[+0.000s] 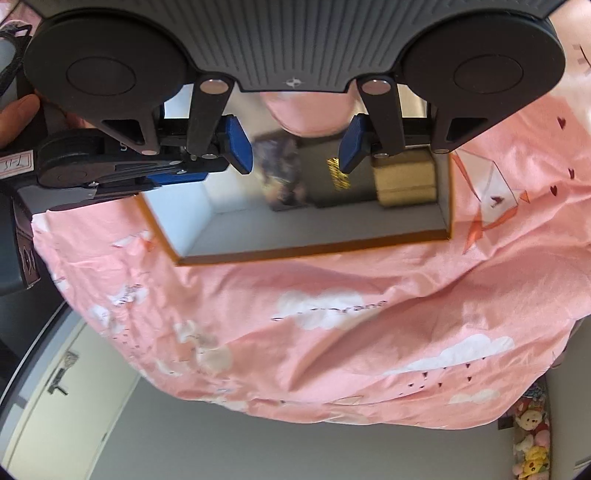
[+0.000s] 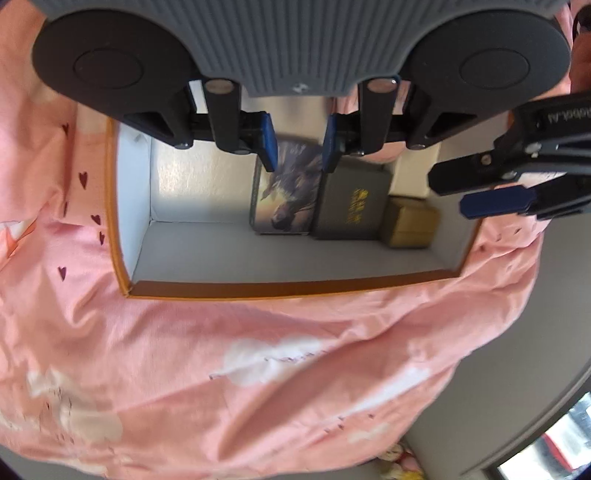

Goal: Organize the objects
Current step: 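Grasp the white plush toy with the left tool while the right tool grasps the dog plush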

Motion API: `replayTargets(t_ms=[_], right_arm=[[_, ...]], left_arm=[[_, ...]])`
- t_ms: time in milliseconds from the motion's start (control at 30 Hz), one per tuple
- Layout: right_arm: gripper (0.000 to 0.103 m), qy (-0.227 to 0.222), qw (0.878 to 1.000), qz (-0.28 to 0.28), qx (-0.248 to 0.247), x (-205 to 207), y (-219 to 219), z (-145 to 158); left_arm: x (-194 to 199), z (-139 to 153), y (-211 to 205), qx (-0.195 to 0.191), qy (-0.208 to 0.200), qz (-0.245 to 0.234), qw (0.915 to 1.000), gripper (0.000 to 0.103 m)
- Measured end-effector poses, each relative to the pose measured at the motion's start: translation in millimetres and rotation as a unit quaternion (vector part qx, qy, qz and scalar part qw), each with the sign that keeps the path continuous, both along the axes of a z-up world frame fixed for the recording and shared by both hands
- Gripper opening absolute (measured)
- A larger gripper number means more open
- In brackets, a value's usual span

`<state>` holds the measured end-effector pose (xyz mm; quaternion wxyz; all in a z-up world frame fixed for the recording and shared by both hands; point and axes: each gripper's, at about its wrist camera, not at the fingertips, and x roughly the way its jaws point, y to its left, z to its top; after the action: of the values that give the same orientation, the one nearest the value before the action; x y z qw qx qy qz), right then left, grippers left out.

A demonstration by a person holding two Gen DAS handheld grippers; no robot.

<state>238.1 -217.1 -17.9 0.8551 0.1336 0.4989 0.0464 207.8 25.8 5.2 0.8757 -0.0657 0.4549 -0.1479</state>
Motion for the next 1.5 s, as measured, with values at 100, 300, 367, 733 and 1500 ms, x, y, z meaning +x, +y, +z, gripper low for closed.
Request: replayTargets(t_ms=[100, 300, 367, 733, 1500], right_arm=[[0.029, -0.028, 0.999, 0.014, -0.009, -35, 4, 19], [0.029, -0.06, 0.998, 0.005, -0.015, -101, 6, 35], [0.029, -0.062, 0.998, -0.004, -0.029, -123, 7, 34], [0.037, -0.038, 0.993, -0.059, -0.092, -197, -10, 10], [0.039, 0.038, 0.995, -0.087, -0.028, -216, -44, -36]], left_arm=[[-27, 6, -9, -0.019, 0.0, -0.01, 0.9998, 0.061], [-75, 0, -24, -0.068, 0.019, -0.015, 0.9974, 0.061], [-87, -8, -29, -0.08, 0.029, -0.01, 0.9963, 0.061], [-121, -67, -82, -0.063, 0.088, -0.062, 0.9922, 0.061], [-111, -101, -85, -0.113, 0.176, 0.003, 0.9779, 0.079]])
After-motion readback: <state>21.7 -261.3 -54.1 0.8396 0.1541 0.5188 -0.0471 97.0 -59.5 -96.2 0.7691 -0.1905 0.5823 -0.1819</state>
